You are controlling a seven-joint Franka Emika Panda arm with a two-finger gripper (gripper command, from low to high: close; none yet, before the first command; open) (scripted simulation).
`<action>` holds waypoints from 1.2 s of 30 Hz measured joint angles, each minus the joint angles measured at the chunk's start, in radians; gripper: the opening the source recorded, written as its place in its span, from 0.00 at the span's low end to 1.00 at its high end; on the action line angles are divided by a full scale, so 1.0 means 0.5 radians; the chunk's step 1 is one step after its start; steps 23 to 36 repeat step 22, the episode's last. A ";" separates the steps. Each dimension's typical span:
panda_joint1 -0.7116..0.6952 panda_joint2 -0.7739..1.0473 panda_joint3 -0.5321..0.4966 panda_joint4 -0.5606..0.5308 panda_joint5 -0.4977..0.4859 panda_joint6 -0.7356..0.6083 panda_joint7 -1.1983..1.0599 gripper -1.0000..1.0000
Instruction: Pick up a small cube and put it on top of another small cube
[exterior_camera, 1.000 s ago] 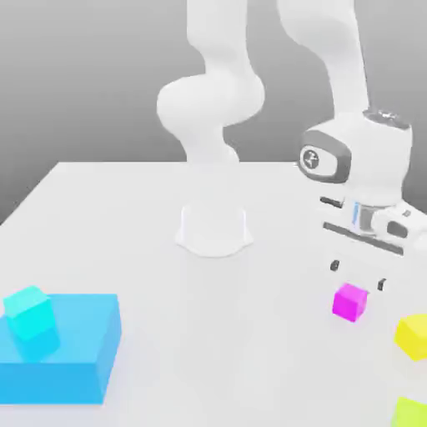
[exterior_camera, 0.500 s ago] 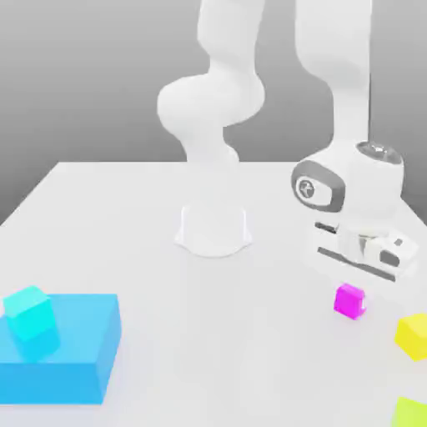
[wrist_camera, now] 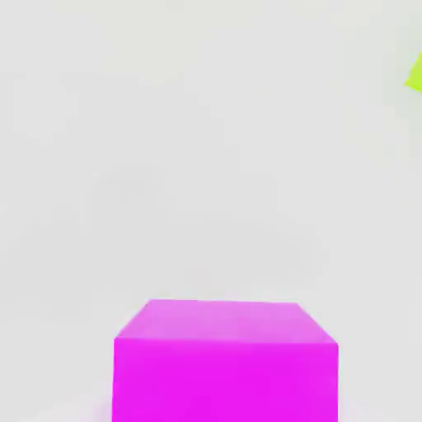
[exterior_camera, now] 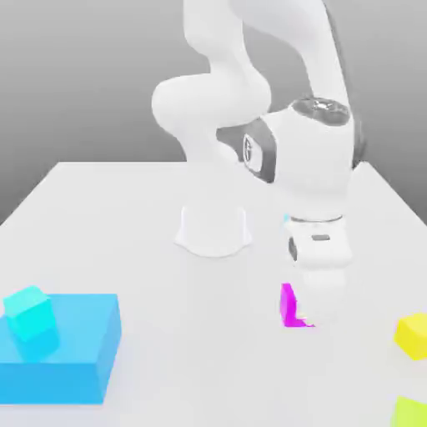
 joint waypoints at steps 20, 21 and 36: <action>-1.031 0.168 -0.471 0.388 0.164 -0.247 1.054 1.00; -1.032 0.168 -0.471 0.388 0.164 -0.247 1.054 1.00; -1.031 0.168 -0.471 0.388 0.164 -0.247 1.054 1.00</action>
